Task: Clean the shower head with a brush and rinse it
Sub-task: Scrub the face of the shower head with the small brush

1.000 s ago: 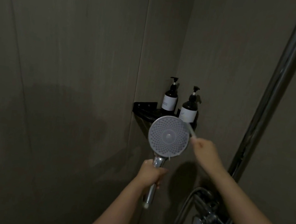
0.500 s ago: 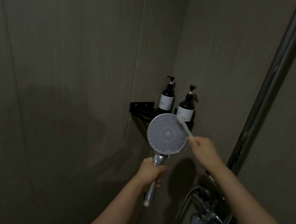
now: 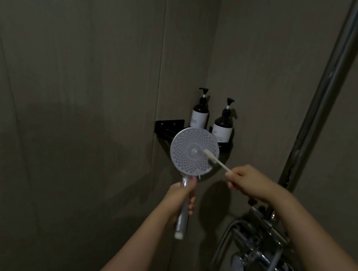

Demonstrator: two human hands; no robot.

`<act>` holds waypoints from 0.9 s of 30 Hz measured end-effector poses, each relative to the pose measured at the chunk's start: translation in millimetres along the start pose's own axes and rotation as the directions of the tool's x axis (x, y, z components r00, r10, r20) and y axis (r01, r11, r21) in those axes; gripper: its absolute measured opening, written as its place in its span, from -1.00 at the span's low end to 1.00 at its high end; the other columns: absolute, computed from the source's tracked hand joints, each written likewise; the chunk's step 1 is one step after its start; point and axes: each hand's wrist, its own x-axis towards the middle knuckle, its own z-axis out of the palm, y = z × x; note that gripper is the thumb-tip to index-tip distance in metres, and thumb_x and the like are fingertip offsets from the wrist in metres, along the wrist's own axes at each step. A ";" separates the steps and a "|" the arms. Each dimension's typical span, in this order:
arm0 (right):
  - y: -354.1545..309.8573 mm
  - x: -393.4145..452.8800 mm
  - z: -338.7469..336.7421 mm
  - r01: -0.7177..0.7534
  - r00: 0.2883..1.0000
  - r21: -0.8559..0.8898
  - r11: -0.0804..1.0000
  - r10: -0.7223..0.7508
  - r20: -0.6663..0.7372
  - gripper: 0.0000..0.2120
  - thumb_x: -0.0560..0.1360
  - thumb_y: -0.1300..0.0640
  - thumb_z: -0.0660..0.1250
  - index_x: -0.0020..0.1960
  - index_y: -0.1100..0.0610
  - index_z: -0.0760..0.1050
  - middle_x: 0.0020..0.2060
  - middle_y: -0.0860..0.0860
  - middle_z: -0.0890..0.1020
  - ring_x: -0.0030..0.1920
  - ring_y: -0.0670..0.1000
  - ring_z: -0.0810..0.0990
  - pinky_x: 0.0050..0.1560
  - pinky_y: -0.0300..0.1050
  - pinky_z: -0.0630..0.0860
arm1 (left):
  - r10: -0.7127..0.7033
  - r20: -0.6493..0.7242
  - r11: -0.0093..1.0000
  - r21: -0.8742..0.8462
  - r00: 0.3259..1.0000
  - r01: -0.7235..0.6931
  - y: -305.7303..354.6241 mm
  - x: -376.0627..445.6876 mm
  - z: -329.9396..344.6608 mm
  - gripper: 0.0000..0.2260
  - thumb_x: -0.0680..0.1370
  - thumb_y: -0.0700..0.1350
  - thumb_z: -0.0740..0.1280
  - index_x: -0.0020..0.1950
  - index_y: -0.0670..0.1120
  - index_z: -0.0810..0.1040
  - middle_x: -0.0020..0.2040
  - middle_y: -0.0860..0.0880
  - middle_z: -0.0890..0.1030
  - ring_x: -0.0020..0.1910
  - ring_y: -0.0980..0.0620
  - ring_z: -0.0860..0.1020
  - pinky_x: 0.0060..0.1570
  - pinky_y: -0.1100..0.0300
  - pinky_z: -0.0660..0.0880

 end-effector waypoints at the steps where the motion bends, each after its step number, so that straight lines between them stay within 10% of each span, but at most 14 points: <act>1: -0.7 -0.1 -2.6 0.023 1.000 0.005 1.000 -0.023 -0.003 -0.66 0.60 0.09 0.15 -0.33 0.05 0.48 -0.43 -0.03 0.43 -0.42 -0.11 0.35 -0.36 -0.24 0.28 | -0.042 0.029 0.998 -0.048 0.999 0.043 3.6 1.0 -1.3 -0.56 0.54 0.24 0.15 -0.30 -0.09 0.41 -0.51 -0.03 0.40 -0.59 0.08 0.35 -0.54 0.30 0.32; 7: -5.5 4.6 -3.2 0.137 0.988 0.011 0.991 -0.136 -0.073 -0.71 0.57 0.08 0.20 -0.31 -0.03 0.51 -0.38 -0.02 0.51 -0.33 -0.04 0.46 -0.20 -0.13 0.39 | -0.054 0.123 0.982 -0.176 0.991 0.075 20.8 6.7 1.8 -0.23 0.44 0.45 -0.23 -0.26 -0.16 0.46 -0.46 -0.08 0.44 -0.56 0.04 0.39 -0.49 0.27 0.33; 18: -7.4 6.6 24.1 0.113 0.986 -0.053 0.992 -0.119 -0.117 -0.69 0.55 0.11 0.23 -0.36 0.04 0.51 -0.43 -0.05 0.50 -0.37 -0.11 0.45 -0.31 -0.22 0.36 | 0.037 0.149 0.972 -0.235 0.988 -0.001 37.9 8.8 3.7 -0.26 0.46 0.44 -0.19 -0.13 -0.15 0.48 -0.40 -0.08 0.46 -0.48 0.03 0.43 -0.42 0.23 0.36; 23: -4.1 -1.8 20.0 0.142 0.956 -0.213 0.967 -0.078 0.282 -0.66 0.51 0.14 0.28 -0.44 -0.01 0.50 -0.62 -0.13 0.47 -0.53 -0.22 0.40 -0.34 -0.27 0.30 | 0.013 0.131 0.973 -0.230 0.991 0.018 33.9 12.5 -2.2 -0.22 0.45 0.45 -0.21 -0.13 -0.17 0.50 -0.39 -0.06 0.48 -0.48 0.04 0.44 -0.43 0.26 0.40; 27: -10.3 0.5 9.7 0.210 0.975 -0.103 0.972 -0.216 -0.054 -0.65 0.55 0.11 0.23 -0.40 -0.02 0.46 -0.48 -0.10 0.46 -0.41 -0.14 0.41 -0.28 -0.21 0.34 | 0.031 0.140 0.971 -0.239 0.990 0.003 37.5 12.2 0.3 -0.22 0.45 0.44 -0.21 -0.12 -0.16 0.51 -0.37 -0.08 0.48 -0.46 0.03 0.44 -0.41 0.25 0.39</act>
